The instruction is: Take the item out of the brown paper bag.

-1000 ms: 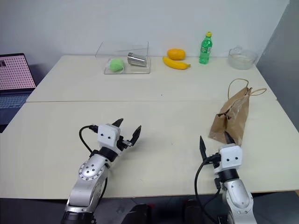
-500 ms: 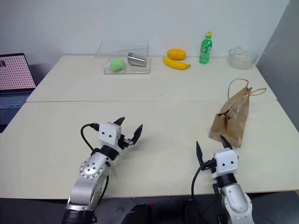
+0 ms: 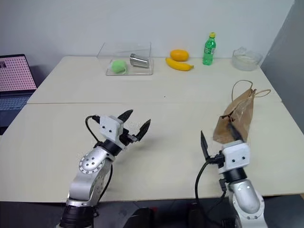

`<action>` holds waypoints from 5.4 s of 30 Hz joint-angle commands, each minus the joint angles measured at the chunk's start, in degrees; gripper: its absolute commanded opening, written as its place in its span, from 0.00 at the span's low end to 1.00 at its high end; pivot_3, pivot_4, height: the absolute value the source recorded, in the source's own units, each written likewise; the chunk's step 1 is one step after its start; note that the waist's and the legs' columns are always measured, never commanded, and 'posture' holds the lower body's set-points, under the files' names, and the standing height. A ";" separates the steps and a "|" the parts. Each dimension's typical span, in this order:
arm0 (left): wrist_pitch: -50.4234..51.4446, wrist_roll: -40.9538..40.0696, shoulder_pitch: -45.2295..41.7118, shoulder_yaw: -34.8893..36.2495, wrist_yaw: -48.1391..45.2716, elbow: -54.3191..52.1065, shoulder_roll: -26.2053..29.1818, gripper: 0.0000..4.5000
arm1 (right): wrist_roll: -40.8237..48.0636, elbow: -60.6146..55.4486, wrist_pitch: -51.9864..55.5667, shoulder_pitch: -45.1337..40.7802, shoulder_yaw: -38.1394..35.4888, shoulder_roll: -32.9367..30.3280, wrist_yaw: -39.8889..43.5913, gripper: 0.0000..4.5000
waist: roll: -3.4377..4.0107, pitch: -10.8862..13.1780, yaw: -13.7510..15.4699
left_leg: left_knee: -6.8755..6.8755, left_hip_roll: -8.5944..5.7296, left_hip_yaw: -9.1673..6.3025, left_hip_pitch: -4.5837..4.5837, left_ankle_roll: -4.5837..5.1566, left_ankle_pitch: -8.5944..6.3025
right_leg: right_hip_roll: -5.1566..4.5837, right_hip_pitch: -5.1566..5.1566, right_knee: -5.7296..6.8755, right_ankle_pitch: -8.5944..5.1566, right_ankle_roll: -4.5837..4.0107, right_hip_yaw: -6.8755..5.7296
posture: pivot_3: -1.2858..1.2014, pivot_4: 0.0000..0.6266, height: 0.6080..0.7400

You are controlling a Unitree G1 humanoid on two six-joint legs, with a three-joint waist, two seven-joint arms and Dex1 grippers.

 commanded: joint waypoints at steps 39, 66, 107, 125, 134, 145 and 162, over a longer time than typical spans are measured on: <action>15.71 -18.69 -24.62 -3.06 -34.90 6.01 12.13 0.89 | 5.48 28.24 82.45 -65.45 -23.88 -3.91 -13.12 1.00 | 0.18 0.09 -1.28 | -0.23 -0.03 0.04 -0.08 0.03 0.02 | 0.00 -0.21 0.12 -0.05 -0.15 0.00 | 0.52 0.24 1.00; 14.92 -17.44 -24.47 -1.56 -33.00 7.67 11.13 0.90 | 22.87 35.70 82.44 -68.79 -11.56 -19.84 -3.08 0.01 | 0.36 0.23 -1.66 | -0.22 -0.02 0.09 -0.14 0.04 0.02 | 0.01 -0.28 0.12 -0.05 -0.14 0.05 | 0.52 0.24 1.00; 17.45 -16.52 5.55 4.88 -9.24 -18.10 12.13 0.90 | -11.53 102.46 -27.60 -94.63 23.07 -16.79 48.47 0.29 | 0.30 0.30 -1.41 | -0.13 -0.01 0.06 -0.83 -0.23 0.18 | -0.01 -1.08 0.34 0.07 -0.29 0.04 | 0.52 0.24 1.00; 15.28 -16.65 -8.75 -1.94 -23.35 -6.87 12.24 0.90 | -0.35 41.39 47.99 -71.19 14.01 -28.03 50.57 0.98 | 0.30 0.29 -1.44 | -0.05 0.01 0.06 -0.85 -0.18 0.17 | -0.01 -1.06 0.38 0.07 -0.28 0.01 | 0.52 0.24 1.00; 13.24 -15.88 -8.86 -2.37 -24.70 -5.08 12.13 0.90 | 5.76 44.53 58.35 -77.25 14.81 -26.63 50.17 0.98 | 0.30 0.29 -1.49 | -0.04 0.01 0.04 -0.85 -0.18 0.17 | -0.01 -1.06 0.37 0.07 -0.28 -0.02 | 0.52 0.24 1.00; 11.57 -15.12 -9.25 -3.14 -25.10 -3.78 11.13 0.90 | 6.08 54.98 55.68 -79.23 20.36 -23.31 46.28 0.98 | 0.28 0.28 -1.54 | -0.01 0.01 0.05 -0.87 -0.17 0.17 | -0.01 -1.06 0.37 0.07 -0.28 -0.02 | 0.52 0.24 1.00; 9.95 -14.12 -9.29 -3.49 -25.66 -2.92 11.17 0.90 | 4.72 67.09 47.26 -83.01 21.68 -20.10 45.10 0.21 | 0.29 0.28 -1.70 | 0.02 0.01 0.06 -0.85 -0.17 0.17 | -0.01 -1.07 0.40 0.08 -0.28 -0.01 | 0.52 0.24 1.00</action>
